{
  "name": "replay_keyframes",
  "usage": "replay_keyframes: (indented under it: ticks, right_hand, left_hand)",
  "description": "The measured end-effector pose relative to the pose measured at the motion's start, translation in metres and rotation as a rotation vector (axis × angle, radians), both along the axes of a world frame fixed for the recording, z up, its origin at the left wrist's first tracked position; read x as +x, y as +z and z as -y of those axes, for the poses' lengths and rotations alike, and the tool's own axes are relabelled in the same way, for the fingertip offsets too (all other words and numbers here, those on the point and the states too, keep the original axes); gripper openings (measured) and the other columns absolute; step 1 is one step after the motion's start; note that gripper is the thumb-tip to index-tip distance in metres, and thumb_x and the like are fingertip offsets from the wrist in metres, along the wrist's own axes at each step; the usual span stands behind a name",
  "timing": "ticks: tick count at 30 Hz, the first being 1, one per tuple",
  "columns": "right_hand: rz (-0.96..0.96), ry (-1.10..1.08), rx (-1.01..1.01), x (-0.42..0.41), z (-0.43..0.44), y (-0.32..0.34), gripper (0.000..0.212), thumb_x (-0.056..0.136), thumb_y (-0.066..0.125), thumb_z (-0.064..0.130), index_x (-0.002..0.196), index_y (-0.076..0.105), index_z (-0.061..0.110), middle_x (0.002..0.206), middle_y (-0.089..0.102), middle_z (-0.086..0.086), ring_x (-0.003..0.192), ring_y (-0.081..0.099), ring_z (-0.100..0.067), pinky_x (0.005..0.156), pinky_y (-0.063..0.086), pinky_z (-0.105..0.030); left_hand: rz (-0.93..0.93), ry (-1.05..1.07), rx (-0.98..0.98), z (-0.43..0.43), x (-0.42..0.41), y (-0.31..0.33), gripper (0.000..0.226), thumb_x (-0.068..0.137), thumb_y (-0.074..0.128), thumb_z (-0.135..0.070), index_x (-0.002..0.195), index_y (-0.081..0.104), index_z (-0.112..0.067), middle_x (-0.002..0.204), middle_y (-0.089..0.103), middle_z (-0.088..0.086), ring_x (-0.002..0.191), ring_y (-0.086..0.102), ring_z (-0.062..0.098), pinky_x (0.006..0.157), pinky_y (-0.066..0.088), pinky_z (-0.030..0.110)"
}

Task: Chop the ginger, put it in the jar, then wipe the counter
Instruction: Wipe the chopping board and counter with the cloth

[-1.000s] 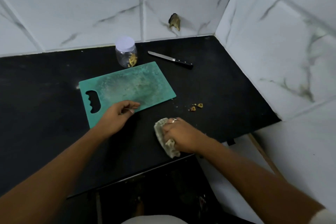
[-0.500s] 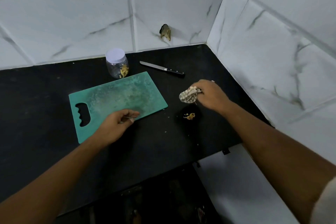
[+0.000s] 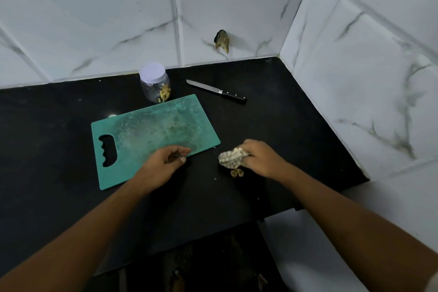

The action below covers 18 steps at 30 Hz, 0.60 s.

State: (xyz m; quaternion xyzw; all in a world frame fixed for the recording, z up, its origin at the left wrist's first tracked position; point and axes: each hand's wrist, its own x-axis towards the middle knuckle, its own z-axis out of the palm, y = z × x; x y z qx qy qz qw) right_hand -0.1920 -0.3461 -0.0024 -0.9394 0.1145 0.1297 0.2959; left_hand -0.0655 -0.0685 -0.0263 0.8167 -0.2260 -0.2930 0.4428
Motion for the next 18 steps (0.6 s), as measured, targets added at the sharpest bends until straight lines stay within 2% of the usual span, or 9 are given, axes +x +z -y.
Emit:
replay_keyframes:
  ticks: [2,4,7,9,14,18]
  right_hand:
    - [0.135,-0.141,-0.080,0.012,0.013,0.007,0.014,0.092,0.060,0.011,0.096,0.070,0.020,0.099,0.059,0.000,0.089,0.059,-0.017,0.079,0.050,-0.039]
    - [0.166,-0.203,-0.209,0.022,0.018,0.006,0.016,0.093,0.059,0.012,0.102,0.071,0.017,0.103,0.058,-0.002,0.091,0.059,-0.019,0.079,0.051,-0.038]
    - [0.088,-0.115,-0.286,0.024,-0.008,-0.008,0.040,0.094,0.062,0.015,0.133,0.067,0.022,0.119,0.057,-0.002,0.102,0.058,-0.018,0.085,0.052,-0.033]
    - [0.111,-0.101,-0.268,0.017,-0.029,-0.016,0.049,0.094,0.062,0.014,0.142,0.061,0.026,0.125,0.056,0.001,0.109,0.056,-0.018,0.088,0.052,-0.032]
    - [0.108,0.018,-0.257,0.018,-0.043,-0.018,0.054,0.094,0.062,0.015,0.146,0.058,0.030,0.127,0.055,0.002,0.115,0.054,-0.021,0.091,0.047,-0.034]
    - [0.074,0.155,-0.255,0.023,-0.053,-0.013,0.056,0.093,0.058,0.012,0.145,0.058,0.031,0.126,0.055,-0.001,0.116,0.054,-0.023,0.092,0.046,-0.038]
  left_hand:
    - [-0.007,0.005,0.003,0.002,0.001,0.000,0.026,0.101,0.061,-0.010,0.124,0.066,-0.022,0.121,0.066,-0.018,0.104,0.060,-0.013,0.083,0.042,-0.001]
    - [-0.010,0.014,0.003,0.003,0.000,-0.001,0.027,0.101,0.061,-0.010,0.124,0.066,-0.021,0.122,0.066,-0.017,0.104,0.060,-0.013,0.083,0.042,-0.001]
    - [-0.017,0.029,-0.001,0.002,0.000,-0.002,0.026,0.101,0.062,-0.010,0.122,0.066,-0.024,0.121,0.067,-0.017,0.103,0.061,-0.014,0.083,0.042,-0.001]
    - [-0.013,0.026,0.001,0.002,0.000,-0.003,0.026,0.100,0.063,-0.010,0.120,0.065,-0.027,0.119,0.067,-0.018,0.101,0.061,-0.016,0.084,0.043,0.000]
    - [-0.037,0.015,-0.001,0.006,-0.001,-0.005,0.030,0.100,0.063,-0.011,0.112,0.063,-0.038,0.120,0.069,-0.014,0.110,0.064,0.000,0.101,0.049,0.023]
    - [-0.055,0.003,-0.007,0.012,0.000,-0.005,0.031,0.100,0.063,-0.011,0.111,0.063,-0.040,0.120,0.068,-0.017,0.111,0.064,-0.001,0.101,0.048,0.022]
